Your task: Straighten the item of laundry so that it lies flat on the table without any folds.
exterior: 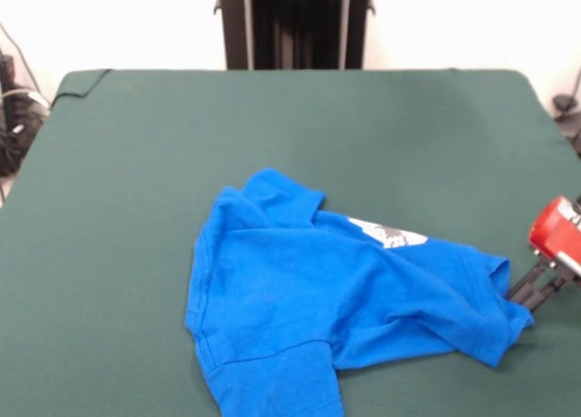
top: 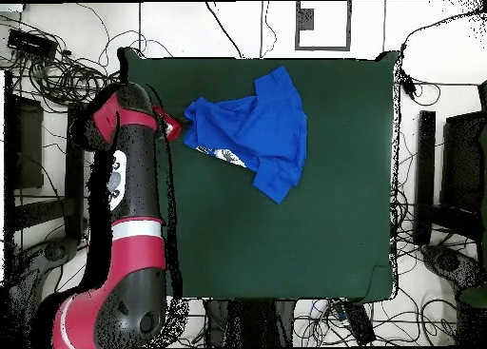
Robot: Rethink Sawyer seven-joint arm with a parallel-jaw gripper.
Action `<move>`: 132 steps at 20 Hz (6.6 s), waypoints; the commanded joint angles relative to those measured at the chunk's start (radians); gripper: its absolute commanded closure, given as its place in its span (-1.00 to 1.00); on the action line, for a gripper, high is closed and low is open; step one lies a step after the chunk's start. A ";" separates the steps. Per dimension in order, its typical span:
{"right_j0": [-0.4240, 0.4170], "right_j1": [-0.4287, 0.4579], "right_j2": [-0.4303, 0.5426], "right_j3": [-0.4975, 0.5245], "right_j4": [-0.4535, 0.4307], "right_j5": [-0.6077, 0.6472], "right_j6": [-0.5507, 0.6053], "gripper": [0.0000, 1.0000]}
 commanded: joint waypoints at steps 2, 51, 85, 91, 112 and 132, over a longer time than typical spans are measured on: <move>-0.005 0.011 0.010 0.042 0.020 0.129 0.135 1.00; 0.084 0.250 -0.333 -0.063 -0.265 0.082 0.711 1.00; -0.230 0.297 0.549 0.039 0.470 0.042 0.050 1.00; -0.239 0.291 0.575 0.045 0.455 0.038 0.042 1.00; 0.008 0.503 -0.228 -0.437 -0.544 0.356 0.815 1.00; -0.114 0.466 -0.006 -0.441 -0.336 0.190 0.590 1.00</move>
